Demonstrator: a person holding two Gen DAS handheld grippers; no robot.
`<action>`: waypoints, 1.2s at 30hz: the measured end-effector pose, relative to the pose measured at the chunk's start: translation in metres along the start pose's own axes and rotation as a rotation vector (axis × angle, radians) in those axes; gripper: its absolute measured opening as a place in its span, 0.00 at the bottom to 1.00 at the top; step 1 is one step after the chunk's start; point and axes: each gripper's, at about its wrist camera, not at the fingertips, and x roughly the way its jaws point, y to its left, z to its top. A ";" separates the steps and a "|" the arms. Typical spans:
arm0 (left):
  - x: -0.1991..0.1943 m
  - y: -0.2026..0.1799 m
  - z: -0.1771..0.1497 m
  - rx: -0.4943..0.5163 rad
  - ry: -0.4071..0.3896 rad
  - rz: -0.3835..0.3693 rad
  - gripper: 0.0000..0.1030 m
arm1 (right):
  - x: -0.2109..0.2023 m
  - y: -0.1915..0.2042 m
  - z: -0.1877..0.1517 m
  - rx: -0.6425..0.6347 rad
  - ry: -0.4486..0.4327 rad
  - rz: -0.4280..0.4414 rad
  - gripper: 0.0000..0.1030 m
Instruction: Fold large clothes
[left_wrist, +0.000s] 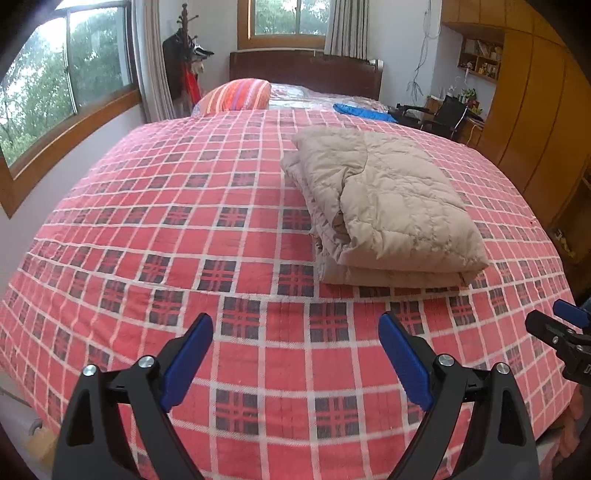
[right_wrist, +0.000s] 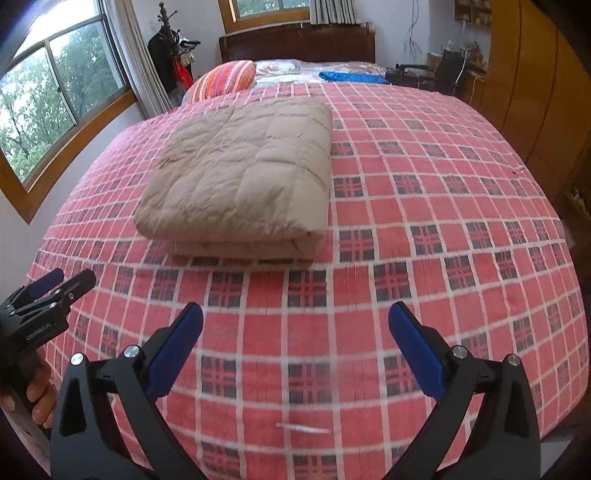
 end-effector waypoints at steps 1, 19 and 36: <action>-0.003 0.000 -0.001 0.004 -0.003 -0.001 0.89 | -0.001 0.001 -0.001 -0.004 -0.002 -0.002 0.97; -0.035 -0.009 -0.014 0.022 -0.066 0.022 0.91 | -0.032 0.019 -0.016 -0.043 -0.072 -0.062 0.97; -0.038 -0.010 -0.018 0.027 -0.072 0.026 0.91 | -0.038 0.016 -0.017 -0.042 -0.082 -0.052 0.97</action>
